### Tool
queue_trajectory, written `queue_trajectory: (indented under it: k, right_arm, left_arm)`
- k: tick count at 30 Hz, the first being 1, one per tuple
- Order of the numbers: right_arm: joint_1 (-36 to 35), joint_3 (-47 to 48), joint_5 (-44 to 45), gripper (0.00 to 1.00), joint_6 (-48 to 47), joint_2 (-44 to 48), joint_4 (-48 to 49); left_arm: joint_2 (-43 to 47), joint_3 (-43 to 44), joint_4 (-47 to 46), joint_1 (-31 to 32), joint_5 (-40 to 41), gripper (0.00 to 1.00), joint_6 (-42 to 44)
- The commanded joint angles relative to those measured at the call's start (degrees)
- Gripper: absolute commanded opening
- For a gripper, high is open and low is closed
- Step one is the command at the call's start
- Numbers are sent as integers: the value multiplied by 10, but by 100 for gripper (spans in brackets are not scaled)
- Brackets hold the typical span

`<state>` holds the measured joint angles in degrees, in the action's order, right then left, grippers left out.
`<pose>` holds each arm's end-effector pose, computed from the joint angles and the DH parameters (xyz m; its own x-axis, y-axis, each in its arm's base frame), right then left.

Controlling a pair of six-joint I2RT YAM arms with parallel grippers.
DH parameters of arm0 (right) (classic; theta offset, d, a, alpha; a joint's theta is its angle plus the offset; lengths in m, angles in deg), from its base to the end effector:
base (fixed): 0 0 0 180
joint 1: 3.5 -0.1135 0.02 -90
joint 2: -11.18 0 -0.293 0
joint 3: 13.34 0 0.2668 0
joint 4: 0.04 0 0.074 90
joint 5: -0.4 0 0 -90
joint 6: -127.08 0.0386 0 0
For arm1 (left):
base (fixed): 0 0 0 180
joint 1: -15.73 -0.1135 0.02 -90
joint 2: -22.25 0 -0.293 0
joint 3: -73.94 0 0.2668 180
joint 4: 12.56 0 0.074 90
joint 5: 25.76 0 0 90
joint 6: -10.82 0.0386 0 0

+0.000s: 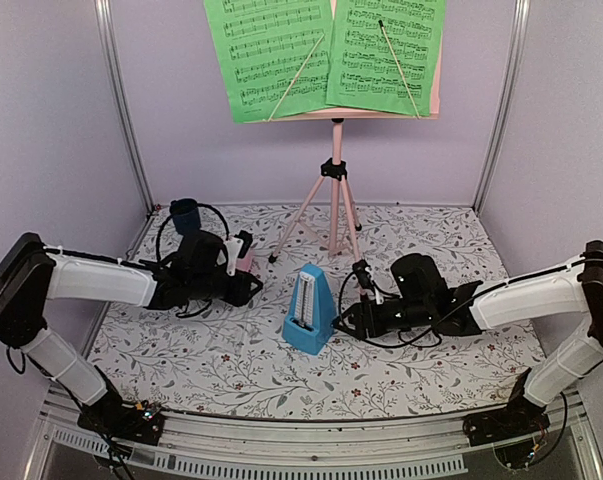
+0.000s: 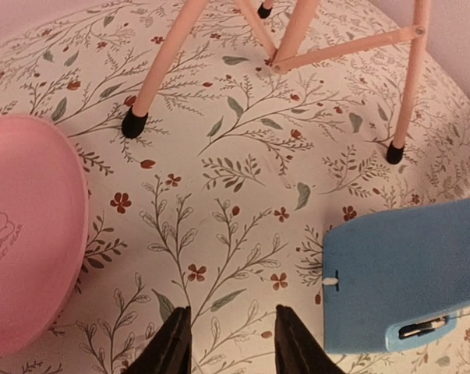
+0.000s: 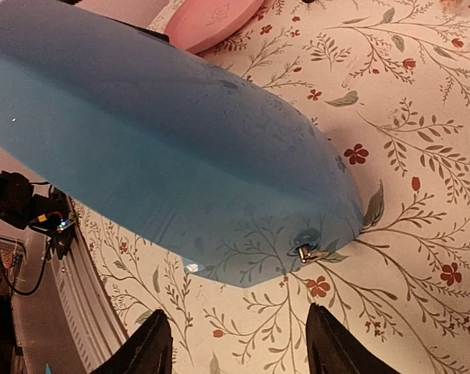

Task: Set up the instrument practice props

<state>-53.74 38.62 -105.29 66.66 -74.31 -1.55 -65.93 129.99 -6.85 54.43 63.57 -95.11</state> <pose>0.1905 0.2453 0.1944 -0.7546 -0.1639 -0.6354 -0.5855 0.6053 0.5392 0.2538 -0.2039 0.1954 -0.6339 0.1562 -0.7574 0.4767 0.8501 -0.2236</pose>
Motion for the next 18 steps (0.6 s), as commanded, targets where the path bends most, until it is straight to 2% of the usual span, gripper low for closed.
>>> queue_trajectory:
  k: [1,5,9,14,18]
  right_arm:
    - [0,34,43,52,9,-42,24]
    - [2,70,52,42,-4,-78,21]
    - [9,89,55,38,-14,-99,25]
    - [24,105,41,37,-30,-114,35]
    - [46,108,7,41,-32,-126,63]
  left_arm:
    - [-27,-7,-70,27,-23,34,24]
    - [-63,3,-93,58,-27,26,25]
    - [-81,0,-117,86,-28,22,20]
    - [-67,-27,-150,108,-31,20,6]
    - [-46,-49,-180,126,-33,21,-6]
